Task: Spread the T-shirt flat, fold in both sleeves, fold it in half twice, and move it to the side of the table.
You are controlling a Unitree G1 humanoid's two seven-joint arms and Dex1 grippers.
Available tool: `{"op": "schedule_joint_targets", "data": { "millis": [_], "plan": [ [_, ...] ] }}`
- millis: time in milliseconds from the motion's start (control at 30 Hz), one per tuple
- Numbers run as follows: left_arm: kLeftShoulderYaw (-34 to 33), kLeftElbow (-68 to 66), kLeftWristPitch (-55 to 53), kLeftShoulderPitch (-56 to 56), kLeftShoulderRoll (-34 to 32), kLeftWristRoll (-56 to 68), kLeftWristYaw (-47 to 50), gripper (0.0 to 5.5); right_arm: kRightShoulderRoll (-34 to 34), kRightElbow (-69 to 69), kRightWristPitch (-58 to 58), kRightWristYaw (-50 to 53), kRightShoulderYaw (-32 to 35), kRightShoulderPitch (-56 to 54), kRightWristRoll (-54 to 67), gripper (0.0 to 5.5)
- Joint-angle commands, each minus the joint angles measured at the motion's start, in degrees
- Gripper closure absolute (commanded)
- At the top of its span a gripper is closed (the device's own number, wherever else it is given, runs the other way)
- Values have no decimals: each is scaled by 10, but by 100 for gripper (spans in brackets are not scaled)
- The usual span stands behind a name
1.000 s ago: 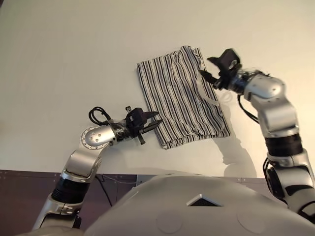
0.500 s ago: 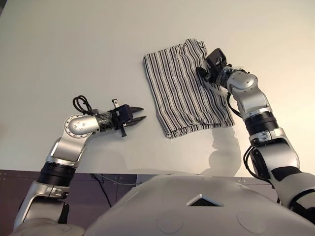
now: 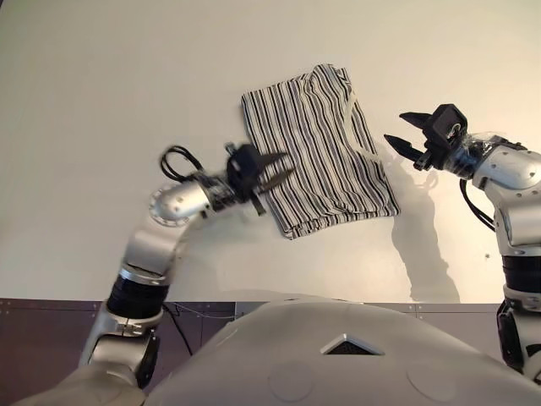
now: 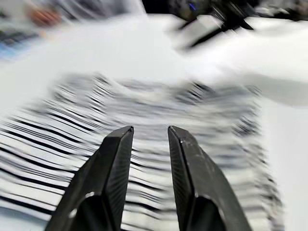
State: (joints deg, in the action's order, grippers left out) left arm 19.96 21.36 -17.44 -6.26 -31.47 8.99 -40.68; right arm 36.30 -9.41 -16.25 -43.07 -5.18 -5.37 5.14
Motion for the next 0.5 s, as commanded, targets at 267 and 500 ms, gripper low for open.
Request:
{"op": "schedule_joint_targets", "data": {
  "millis": [267, 500],
  "plan": [
    [27, -94, 70, 23, -140, -149, -39, 419, -14, -40, 13, 7, -28, 14, -13, 341],
    [-25, -34, 85, -7, -100, -116, 0, 419, 4, -147, 12, -14, -45, 61, -2, 341]
  ]
}}
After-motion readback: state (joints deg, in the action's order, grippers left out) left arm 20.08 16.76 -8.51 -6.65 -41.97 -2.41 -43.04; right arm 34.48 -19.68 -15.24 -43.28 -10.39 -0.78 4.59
